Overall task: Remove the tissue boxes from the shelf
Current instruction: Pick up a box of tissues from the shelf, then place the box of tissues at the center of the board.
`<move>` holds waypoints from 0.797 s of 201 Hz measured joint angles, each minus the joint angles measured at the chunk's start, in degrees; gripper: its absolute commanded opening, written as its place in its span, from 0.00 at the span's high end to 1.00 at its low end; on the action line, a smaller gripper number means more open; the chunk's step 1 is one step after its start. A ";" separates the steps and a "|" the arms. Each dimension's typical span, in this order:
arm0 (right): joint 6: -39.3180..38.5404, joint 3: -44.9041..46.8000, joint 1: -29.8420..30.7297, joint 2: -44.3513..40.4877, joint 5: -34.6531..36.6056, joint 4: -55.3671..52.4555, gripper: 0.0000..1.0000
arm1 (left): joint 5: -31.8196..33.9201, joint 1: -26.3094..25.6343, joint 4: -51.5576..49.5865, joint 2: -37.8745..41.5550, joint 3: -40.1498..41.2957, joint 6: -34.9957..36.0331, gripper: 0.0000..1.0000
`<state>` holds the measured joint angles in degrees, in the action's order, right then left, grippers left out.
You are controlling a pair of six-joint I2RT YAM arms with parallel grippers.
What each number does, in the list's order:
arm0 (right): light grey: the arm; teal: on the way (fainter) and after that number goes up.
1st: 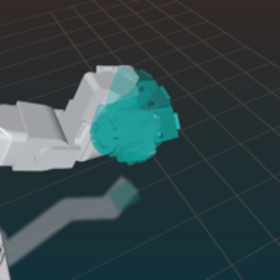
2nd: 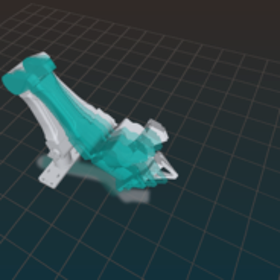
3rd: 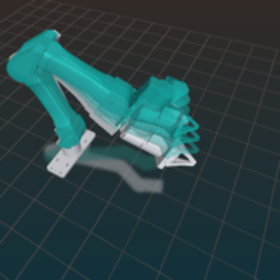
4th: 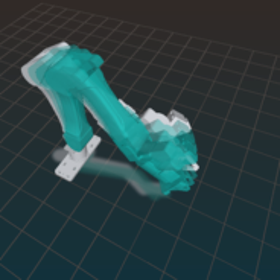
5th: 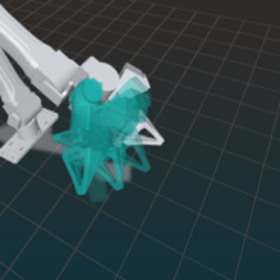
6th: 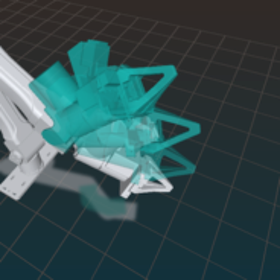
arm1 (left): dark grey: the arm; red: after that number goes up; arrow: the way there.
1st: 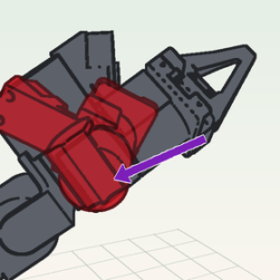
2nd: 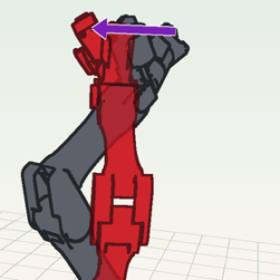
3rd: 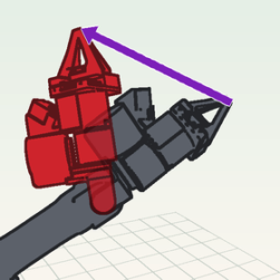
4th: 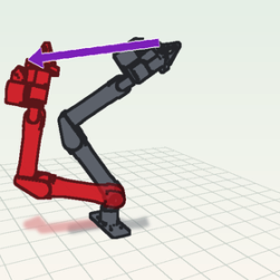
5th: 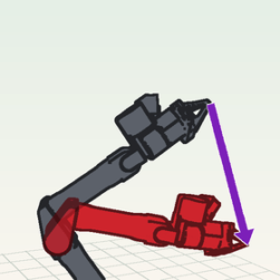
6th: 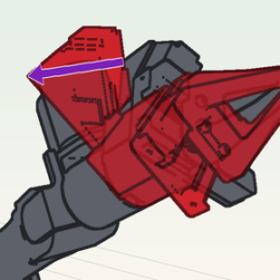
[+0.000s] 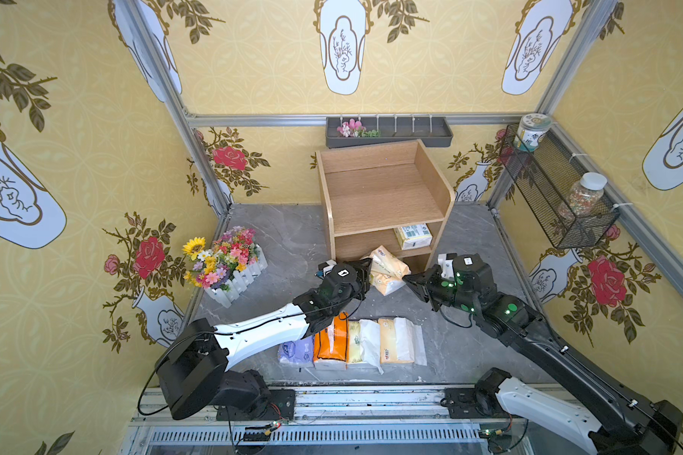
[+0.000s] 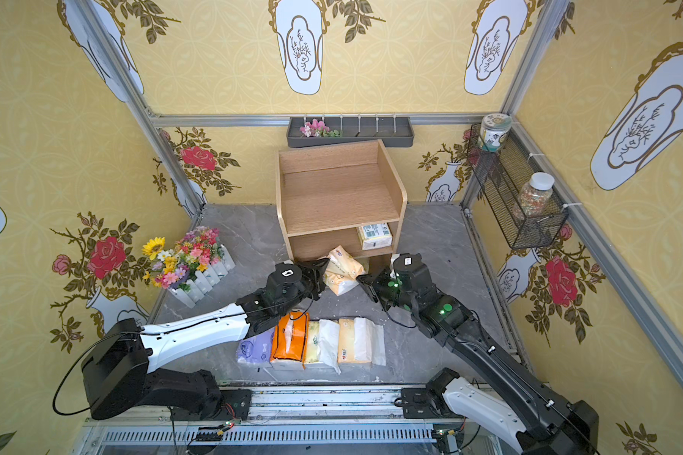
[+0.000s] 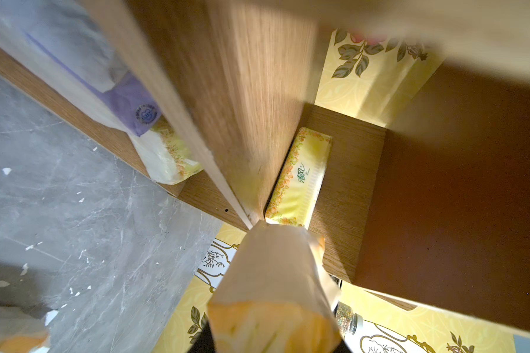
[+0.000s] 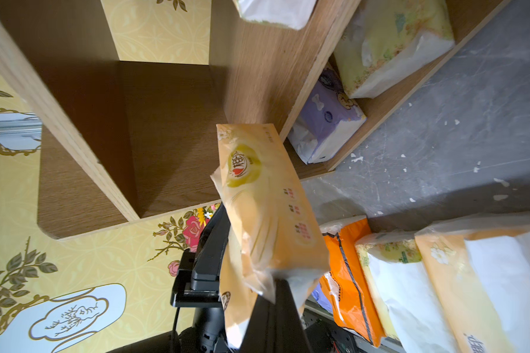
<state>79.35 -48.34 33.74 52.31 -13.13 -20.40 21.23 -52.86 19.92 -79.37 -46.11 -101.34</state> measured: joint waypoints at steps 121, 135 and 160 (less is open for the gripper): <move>-21.73 -17.42 -0.02 0.70 13.18 -30.56 0.03 | -0.04 -7.91 -1.40 2.14 3.02 3.93 0.78; -24.44 -19.87 -0.02 0.50 15.82 -33.68 0.02 | -1.33 -8.52 -2.54 1.70 3.32 5.33 0.77; -28.37 -22.58 -0.02 -0.24 19.71 -37.79 0.00 | -4.39 -9.11 -3.93 -0.81 2.19 9.05 0.77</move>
<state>50.98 -70.91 33.71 52.07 6.59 -58.19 16.84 -61.98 15.99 -80.18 -43.92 -92.29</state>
